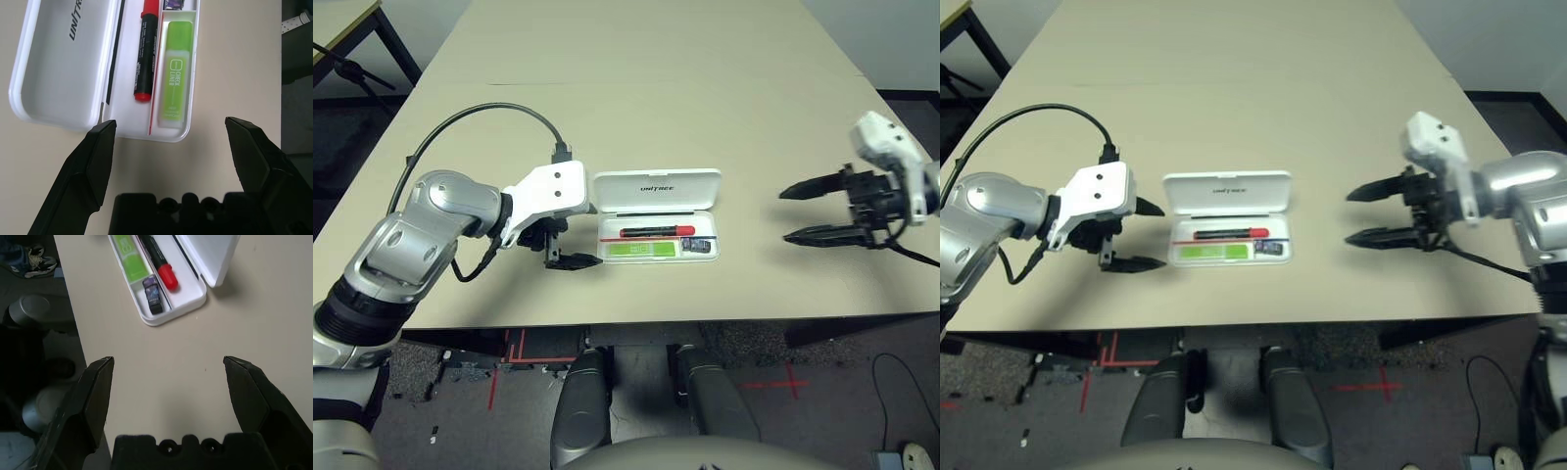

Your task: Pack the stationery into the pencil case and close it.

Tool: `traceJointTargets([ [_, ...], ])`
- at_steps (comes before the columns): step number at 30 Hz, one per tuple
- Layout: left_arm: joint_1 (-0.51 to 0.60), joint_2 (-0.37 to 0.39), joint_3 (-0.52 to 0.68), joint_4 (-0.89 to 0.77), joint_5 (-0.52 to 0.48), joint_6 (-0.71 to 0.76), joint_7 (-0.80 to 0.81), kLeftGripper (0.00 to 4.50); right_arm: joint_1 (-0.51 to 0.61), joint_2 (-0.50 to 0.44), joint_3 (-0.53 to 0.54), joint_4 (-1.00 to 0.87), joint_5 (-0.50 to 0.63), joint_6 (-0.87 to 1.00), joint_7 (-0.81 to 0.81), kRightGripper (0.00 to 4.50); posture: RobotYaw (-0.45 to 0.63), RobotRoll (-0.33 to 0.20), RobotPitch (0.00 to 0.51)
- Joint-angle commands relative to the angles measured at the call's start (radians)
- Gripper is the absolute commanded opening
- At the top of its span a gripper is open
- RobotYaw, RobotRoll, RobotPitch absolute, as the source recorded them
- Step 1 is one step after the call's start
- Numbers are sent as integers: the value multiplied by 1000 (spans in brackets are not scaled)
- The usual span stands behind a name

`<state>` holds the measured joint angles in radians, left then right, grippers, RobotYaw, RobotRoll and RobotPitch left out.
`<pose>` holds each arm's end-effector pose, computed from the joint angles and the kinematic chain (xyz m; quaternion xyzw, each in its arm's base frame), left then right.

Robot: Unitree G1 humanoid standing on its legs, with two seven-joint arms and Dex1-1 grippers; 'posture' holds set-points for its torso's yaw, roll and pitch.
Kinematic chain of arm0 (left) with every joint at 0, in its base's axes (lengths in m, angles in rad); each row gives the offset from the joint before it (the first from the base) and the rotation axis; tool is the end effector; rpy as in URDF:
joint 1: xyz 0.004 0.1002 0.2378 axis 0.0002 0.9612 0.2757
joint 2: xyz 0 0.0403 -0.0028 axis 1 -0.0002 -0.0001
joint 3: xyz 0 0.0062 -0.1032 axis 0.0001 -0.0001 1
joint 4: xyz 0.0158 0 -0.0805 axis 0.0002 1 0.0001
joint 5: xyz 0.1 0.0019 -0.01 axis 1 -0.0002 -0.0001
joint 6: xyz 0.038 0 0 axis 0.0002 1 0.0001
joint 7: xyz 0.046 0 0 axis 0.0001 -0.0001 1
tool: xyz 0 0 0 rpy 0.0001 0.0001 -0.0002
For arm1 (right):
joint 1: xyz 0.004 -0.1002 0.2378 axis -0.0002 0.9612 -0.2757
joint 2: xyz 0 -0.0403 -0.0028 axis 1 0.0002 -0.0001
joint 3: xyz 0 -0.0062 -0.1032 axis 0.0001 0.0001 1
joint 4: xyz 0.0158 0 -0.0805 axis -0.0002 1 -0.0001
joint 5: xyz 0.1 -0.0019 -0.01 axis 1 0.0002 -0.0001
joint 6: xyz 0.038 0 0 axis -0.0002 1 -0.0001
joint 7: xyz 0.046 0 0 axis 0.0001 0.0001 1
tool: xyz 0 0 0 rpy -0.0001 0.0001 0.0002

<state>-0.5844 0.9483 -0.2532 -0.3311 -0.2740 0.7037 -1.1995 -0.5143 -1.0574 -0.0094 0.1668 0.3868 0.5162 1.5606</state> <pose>0.2528 0.2099 0.2257 0.3283 0.1943 -0.5616 0.7343 0.2580 -0.3216 0.2276 -0.1641 0.2300 0.5627 0.7768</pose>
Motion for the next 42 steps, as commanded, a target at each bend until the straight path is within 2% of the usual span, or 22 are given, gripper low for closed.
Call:
traceJointTargets([
  [1,-12,-7,-10,32,5,-22,-14,4500,45,-38,-39,-11,26,12,8,4461,-26,0,161],
  [6,-8,-12,-8,90,13,-35,-16,4500,72,-52,-62,-37,55,25,0,4461,-40,0,158],
  [9,-16,-7,-13,163,42,-39,-4,3905,78,-47,-68,-51,63,32,-9,4500,-43,0,155],
  [12,-35,-6,-18,226,95,-63,22,2815,79,-45,-68,-59,68,36,-16,4500,-47,0,152],
  [18,-99,4,-63,386,241,-117,61,249,79,-42,-65,-70,75,43,-31,4500,-52,0,147],
  [19,-105,5,-63,401,249,-123,55,26,78,-40,-64,-72,76,44,-34,4500,-52,0,147],
  [26,-161,-10,-85,478,341,-187,63,26,73,-29,-55,-74,76,40,-47,4500,-52,0,139],
  [30,-220,-68,-95,515,390,-223,103,26,70,-23,-51,-76,75,38,-52,4500,-53,0,132],
  [33,-258,-142,-79,599,416,-300,181,26,67,-21,-48,-74,73,34,-54,4500,-54,0,130],
  [42,-296,-355,-8,784,356,-435,258,26,52,-8,-43,-74,67,21,-61,4500,-62,0,128],
])
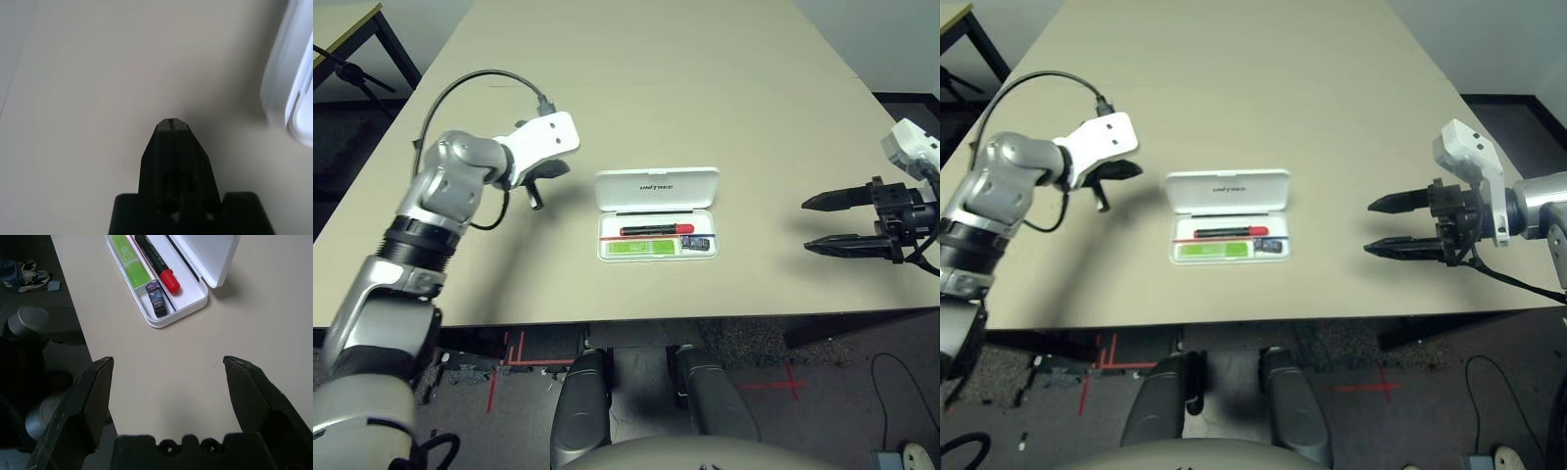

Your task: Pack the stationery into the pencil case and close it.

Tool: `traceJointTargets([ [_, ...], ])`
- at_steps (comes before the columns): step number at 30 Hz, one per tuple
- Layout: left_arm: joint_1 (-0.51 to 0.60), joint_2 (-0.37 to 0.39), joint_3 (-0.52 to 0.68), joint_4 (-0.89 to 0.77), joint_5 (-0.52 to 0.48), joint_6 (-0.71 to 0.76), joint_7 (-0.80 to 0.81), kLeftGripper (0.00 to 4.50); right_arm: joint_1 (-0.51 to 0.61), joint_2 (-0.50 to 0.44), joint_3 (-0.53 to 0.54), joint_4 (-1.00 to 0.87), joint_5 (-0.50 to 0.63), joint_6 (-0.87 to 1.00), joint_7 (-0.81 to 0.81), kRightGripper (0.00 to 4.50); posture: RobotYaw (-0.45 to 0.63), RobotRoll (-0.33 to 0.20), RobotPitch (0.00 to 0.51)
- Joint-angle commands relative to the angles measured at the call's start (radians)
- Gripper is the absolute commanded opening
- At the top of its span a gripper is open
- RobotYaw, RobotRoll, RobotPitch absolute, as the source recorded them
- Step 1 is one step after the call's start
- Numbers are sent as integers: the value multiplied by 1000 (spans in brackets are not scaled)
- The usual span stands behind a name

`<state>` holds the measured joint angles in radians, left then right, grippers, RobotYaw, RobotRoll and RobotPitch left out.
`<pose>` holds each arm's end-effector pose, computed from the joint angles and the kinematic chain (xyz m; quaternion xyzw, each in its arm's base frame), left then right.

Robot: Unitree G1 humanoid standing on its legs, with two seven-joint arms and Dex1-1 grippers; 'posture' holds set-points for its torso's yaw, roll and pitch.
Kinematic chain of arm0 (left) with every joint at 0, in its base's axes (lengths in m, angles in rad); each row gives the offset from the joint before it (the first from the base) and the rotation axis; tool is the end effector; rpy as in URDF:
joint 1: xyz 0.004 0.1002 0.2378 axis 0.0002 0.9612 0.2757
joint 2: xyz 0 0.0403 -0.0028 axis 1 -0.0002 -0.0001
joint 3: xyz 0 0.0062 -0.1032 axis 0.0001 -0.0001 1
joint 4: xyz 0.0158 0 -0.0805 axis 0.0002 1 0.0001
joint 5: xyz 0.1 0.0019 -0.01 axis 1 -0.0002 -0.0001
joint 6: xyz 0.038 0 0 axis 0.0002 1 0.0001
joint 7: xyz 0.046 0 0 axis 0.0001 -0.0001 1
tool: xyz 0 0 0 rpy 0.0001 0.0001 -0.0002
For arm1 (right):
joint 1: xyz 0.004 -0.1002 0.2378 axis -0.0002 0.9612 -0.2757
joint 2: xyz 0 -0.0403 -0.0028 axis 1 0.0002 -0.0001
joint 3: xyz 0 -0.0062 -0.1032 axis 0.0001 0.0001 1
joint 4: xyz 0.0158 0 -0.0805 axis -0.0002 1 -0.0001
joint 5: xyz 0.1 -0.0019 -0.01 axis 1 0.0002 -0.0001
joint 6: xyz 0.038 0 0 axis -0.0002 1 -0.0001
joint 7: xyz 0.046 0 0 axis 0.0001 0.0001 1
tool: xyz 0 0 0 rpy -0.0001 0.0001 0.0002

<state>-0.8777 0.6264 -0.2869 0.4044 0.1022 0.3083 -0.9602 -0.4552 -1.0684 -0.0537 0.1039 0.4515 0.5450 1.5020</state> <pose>0.3325 0.2066 0.2109 0.3819 0.1277 -0.3935 0.8264 0.2498 -0.3210 0.2263 -0.1517 0.2136 0.5543 0.7900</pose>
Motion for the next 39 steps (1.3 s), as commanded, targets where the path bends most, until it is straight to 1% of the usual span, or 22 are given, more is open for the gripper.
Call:
traceJointTargets([
  [1,-1,-48,33,56,-27,-50,19,26,-7,3,2,-10,1,-10,-2,4500,-64,0,127],
  [3,2,-73,47,61,-40,-52,26,26,-6,2,2,-10,-1,-12,-2,4500,-65,0,127],
  [6,12,-91,56,57,-49,-51,17,26,-5,0,2,-7,-4,-16,-2,4500,-65,0,126],
  [16,52,-110,62,0,-70,-12,-1,26,-12,9,10,5,-17,-34,-7,4500,-61,0,123],
  [22,88,-121,53,-69,-88,18,-29,26,-13,19,16,14,-27,-49,-9,4500,-61,0,123],
  [25,112,-124,53,-121,-115,41,-67,26,-11,21,18,20,-34,-57,-8,4500,-61,0,123],
  [34,195,-97,30,-288,-209,100,-209,26,-12,30,33,45,-59,-82,-5,4500,-57,0,124],
  [39,226,-89,4,-326,-207,117,-223,26,-20,32,47,62,-71,-99,-1,4500,-51,0,123],
])
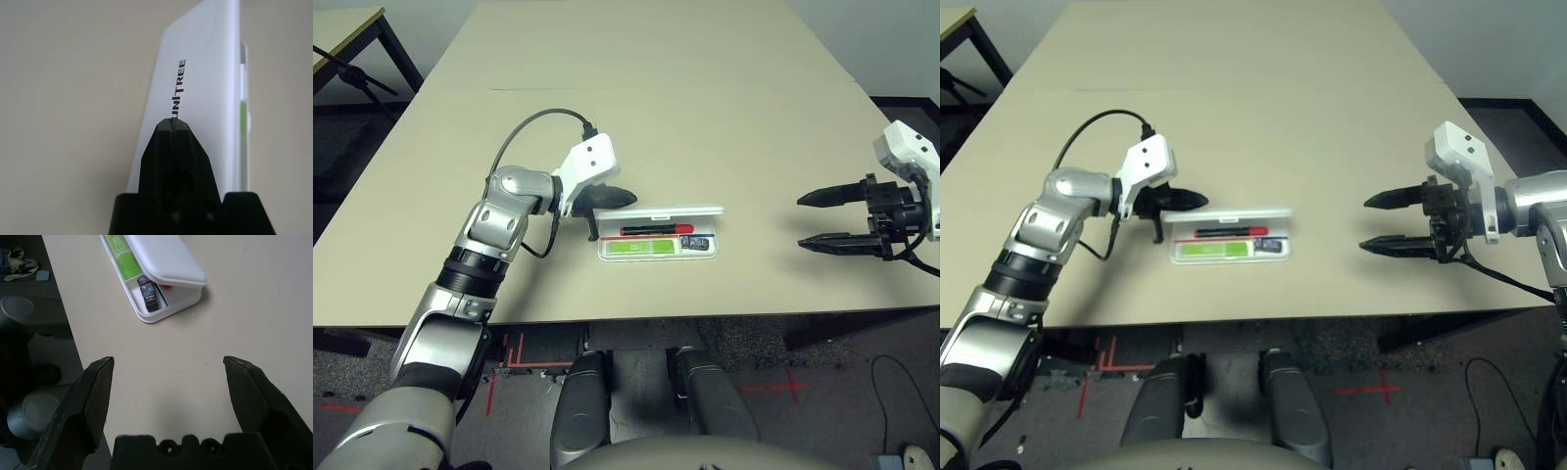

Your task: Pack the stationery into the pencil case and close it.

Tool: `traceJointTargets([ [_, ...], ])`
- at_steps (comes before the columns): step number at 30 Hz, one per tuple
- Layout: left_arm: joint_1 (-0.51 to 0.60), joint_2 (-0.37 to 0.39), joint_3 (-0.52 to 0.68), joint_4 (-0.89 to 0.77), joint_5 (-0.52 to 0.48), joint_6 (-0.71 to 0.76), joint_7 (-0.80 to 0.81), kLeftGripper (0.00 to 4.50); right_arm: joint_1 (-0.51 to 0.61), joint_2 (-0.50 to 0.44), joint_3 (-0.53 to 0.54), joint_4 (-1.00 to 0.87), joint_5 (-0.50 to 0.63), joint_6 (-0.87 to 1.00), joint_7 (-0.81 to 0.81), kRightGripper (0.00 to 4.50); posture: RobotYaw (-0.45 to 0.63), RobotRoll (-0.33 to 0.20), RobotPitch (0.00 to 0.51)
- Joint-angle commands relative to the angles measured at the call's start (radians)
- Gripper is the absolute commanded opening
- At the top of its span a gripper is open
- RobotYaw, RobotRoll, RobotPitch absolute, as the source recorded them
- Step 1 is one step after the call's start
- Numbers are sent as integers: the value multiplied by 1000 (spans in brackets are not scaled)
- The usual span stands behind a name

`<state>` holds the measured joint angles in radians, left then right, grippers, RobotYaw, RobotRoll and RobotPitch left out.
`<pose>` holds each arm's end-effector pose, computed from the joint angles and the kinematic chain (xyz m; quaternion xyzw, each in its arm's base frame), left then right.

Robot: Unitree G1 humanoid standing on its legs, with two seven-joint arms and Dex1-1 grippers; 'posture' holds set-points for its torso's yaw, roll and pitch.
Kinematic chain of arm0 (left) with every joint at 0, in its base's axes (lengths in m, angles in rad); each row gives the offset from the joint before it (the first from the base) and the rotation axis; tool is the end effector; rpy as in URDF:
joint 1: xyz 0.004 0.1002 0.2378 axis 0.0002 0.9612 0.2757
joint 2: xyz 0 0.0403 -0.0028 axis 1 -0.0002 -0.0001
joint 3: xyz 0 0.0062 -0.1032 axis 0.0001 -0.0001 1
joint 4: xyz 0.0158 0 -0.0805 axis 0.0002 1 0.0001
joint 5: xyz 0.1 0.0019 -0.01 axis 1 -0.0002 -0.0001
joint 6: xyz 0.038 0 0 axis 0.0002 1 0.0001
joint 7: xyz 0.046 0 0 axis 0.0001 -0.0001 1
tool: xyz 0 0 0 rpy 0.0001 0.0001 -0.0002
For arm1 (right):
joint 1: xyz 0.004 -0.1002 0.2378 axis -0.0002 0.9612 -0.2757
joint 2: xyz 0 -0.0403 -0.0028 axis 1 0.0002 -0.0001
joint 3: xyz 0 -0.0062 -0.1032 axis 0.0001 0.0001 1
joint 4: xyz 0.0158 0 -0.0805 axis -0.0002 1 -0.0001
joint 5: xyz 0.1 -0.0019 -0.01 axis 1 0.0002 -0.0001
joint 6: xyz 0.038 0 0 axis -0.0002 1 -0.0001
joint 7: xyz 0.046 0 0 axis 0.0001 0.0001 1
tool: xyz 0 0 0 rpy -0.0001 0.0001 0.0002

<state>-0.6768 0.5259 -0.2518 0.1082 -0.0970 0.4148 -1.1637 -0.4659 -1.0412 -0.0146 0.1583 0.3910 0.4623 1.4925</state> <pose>0.3044 0.1736 0.1785 0.2471 0.1063 -0.5809 0.7683 0.2557 -0.3208 0.2164 -0.1745 0.2192 0.5477 0.7884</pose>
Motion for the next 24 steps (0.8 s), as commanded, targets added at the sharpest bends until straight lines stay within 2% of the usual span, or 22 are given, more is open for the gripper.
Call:
traceJointTargets([
  [1,31,13,-39,-33,-3,10,-19,26,-11,5,11,11,-12,-20,9,4500,-51,0,123],
  [24,82,39,-164,26,92,-38,-11,26,16,31,20,1,-36,-42,-9,4500,-63,0,131],
])
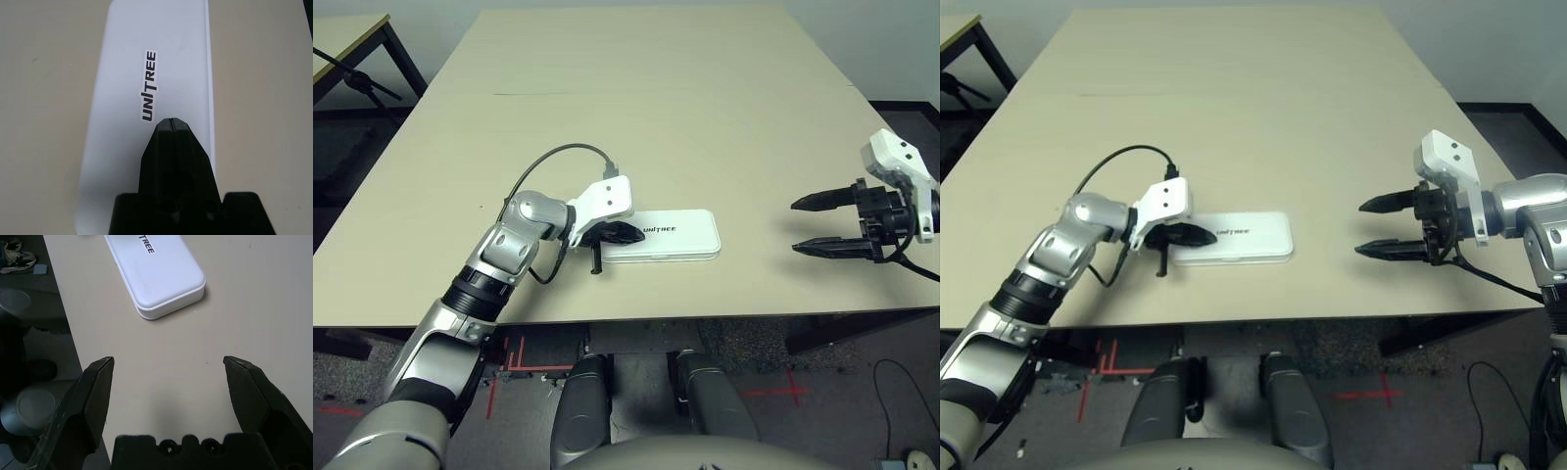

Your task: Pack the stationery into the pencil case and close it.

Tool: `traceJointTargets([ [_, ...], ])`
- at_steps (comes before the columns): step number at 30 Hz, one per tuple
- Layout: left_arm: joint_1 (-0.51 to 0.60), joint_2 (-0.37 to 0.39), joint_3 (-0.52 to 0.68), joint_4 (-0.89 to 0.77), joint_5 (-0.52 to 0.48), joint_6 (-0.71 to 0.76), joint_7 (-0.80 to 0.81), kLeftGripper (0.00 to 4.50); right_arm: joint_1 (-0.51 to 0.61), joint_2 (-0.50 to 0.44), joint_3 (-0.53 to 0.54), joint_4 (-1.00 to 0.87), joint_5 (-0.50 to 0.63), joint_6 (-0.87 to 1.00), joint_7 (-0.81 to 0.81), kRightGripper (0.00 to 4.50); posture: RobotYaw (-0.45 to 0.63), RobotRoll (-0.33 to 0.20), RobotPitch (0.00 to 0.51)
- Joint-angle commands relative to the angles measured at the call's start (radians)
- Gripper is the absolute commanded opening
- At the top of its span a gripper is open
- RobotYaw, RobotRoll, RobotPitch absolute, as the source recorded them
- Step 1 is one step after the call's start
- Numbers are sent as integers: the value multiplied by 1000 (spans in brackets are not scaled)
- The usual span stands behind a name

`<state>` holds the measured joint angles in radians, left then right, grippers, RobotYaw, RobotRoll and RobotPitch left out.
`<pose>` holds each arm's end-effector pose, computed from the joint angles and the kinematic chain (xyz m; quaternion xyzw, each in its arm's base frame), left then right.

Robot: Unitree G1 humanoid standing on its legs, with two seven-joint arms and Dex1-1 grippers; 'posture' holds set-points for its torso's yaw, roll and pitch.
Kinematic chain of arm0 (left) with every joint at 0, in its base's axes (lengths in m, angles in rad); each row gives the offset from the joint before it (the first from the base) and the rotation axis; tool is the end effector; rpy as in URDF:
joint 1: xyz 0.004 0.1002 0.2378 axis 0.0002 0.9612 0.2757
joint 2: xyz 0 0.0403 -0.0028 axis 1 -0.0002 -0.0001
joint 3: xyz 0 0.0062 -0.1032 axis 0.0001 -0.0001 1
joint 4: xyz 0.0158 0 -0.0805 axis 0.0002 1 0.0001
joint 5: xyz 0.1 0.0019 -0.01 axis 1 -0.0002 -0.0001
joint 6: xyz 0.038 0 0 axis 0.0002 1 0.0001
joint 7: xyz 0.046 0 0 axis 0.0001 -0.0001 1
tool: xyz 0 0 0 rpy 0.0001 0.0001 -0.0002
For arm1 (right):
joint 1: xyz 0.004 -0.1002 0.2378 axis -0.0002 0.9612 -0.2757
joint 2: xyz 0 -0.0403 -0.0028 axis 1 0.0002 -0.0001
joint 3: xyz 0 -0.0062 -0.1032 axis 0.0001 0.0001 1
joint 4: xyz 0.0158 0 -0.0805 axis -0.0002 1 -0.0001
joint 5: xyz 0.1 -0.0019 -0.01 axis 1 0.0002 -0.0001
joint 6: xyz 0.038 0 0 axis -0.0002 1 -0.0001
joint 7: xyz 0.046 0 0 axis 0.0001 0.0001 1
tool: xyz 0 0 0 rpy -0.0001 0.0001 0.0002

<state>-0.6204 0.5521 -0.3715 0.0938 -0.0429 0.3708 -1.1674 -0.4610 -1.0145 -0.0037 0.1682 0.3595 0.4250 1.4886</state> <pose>0.2960 0.1643 0.1542 0.2887 0.1506 -0.6032 0.7281 0.2580 -0.3178 0.2093 -0.1843 0.2185 0.5503 0.7845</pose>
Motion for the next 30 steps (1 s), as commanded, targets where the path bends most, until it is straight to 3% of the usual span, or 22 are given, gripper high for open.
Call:
traceJointTargets([
  [1,28,12,-43,41,36,5,-6,26,12,7,9,-10,-5,-5,-8,4500,-63,0,131],
  [7,38,-49,83,14,-54,22,78,26,-2,65,-19,8,8,-40,-59,4500,-63,0,131],
  [9,45,-64,128,3,-81,9,105,386,-11,102,-42,17,27,-53,-86,4500,-61,0,131],
  [11,51,-72,180,-8,-114,13,128,926,-34,161,-77,42,55,-65,-135,4500,-55,0,130],
  [20,36,-121,447,4,-263,21,318,4373,-122,348,-179,216,36,-224,-392,4500,-36,0,131],
  [30,-88,-19,659,443,-175,-272,644,4449,-273,416,-271,595,-97,-540,-860,4500,-31,0,126],
])
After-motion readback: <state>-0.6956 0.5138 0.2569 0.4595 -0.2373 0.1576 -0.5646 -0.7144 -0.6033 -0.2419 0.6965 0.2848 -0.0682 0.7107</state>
